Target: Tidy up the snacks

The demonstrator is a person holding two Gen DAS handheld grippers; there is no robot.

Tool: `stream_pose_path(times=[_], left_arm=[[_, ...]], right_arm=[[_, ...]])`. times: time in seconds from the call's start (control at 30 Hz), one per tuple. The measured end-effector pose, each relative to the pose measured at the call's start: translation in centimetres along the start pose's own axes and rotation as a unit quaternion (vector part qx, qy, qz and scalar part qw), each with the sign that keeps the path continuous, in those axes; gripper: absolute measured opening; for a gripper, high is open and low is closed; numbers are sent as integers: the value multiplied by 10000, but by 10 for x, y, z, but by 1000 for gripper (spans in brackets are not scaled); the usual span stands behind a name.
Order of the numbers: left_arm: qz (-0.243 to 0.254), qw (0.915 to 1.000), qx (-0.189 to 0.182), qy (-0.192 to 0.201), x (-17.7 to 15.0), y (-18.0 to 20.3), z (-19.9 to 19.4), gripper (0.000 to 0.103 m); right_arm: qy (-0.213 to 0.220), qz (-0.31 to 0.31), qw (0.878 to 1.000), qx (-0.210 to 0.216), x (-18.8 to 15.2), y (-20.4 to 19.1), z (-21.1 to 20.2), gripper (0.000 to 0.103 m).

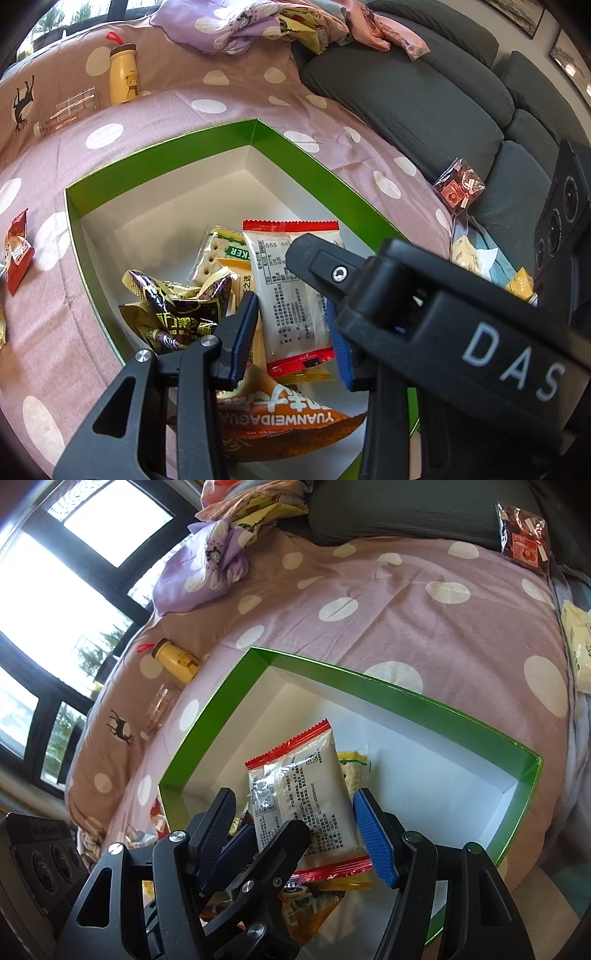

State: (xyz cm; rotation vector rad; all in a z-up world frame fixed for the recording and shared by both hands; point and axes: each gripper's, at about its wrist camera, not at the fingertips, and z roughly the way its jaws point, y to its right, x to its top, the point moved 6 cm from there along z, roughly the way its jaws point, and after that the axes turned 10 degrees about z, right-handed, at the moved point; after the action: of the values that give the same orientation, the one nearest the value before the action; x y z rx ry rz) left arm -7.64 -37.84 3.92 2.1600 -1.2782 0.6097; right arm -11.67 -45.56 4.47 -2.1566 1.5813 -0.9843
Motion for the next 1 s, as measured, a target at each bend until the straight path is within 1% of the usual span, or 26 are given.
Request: stream_pose_path(times=[0.2,0.37,0.67,0.8,0.87,0.9,0.93,0.97,1.0], left_arm=[[-51,10000,-4,-52,-1,-2,3,37],[-66,10000,14,-52,-2,-3,3,39],[-101,9999,12,-19,-2,-4,3,40],[-74,10000,-3,-48,-3,-2,3,44],[-36,9999,135,-17,-3,-2,-1,46],[-19,9996,278,-12,-3,-3,-4,53],[-24,9991,420,-14,-3,-6,-6,58],[-27,9987,510,-7,-3,-8,-8,65],[-30,9984,572,12,-4,-10,-12,66]], right_arm=[[22,-31,10000,-83,-1,0,1,69],[35,-12,10000,-64,-2,0,1,69],[39,-11,10000,-66,-1,-1,2,69],[39,1,10000,-51,-1,-1,3,69],[60,18,10000,-33,0,1,2,69],[63,26,10000,-38,0,1,3,69],[74,27,10000,-48,0,1,3,69],[90,31,9999,-58,1,2,2,69],[101,42,9999,-52,1,2,1,69]])
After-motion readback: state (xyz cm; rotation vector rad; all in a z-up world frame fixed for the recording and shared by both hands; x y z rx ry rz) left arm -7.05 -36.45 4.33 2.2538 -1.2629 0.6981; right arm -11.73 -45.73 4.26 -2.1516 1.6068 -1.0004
